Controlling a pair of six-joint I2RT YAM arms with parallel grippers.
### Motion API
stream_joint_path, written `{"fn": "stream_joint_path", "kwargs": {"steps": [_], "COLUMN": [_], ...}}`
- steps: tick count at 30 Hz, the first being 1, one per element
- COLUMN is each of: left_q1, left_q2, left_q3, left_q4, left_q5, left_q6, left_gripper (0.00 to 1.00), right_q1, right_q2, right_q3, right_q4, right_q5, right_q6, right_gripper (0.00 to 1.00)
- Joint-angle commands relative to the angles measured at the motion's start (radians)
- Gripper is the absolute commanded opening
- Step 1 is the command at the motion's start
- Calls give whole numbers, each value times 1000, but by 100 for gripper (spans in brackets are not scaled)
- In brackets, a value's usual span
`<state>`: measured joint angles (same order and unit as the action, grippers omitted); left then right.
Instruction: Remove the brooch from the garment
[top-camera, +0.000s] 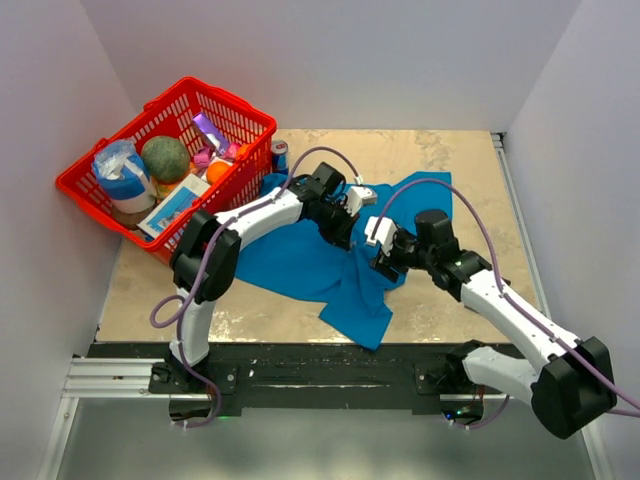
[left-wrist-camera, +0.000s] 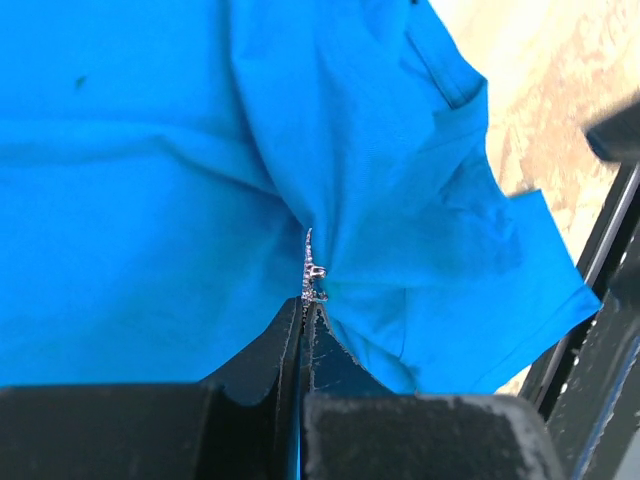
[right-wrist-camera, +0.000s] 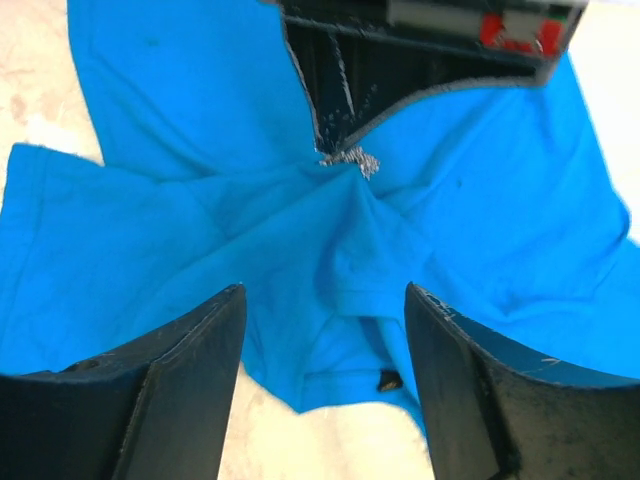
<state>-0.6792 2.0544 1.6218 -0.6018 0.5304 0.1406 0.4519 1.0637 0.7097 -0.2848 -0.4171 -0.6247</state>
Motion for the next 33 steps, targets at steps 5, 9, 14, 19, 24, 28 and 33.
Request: {"fn": "stream_joint_path", "kwargs": {"steps": [5,9,14,19,24,28,33], "left_q1": [26,26,32,40,46,50,53], "left_q2": [4,-14,-31,-33,-36,-43,-36], "left_q3": [70,43,30,33,36,32,36], "left_q4": [-9,-10,-19,-21,-23,-26,-21], "left_q5": [2,14,17,36,46,46,48], "left_q6": [-98,-105,-102,-99,-98,-91,-90], "left_gripper": [0,0,0,0,0,0,0], "right_q1": [154,224,249,268,268,268,269], "right_q2": [122,165,202,229,265,286,295], "right_q3": [8,-15,-12,-22,-24,-29,-33], "right_q4": [209,326,400,446,444,460,441], "right_q5": [165,297,371,443,433,451,422], "right_q6": [115,143,154,102,75,83,85], "right_gripper": [71,72,72,72,72,66,50]}}
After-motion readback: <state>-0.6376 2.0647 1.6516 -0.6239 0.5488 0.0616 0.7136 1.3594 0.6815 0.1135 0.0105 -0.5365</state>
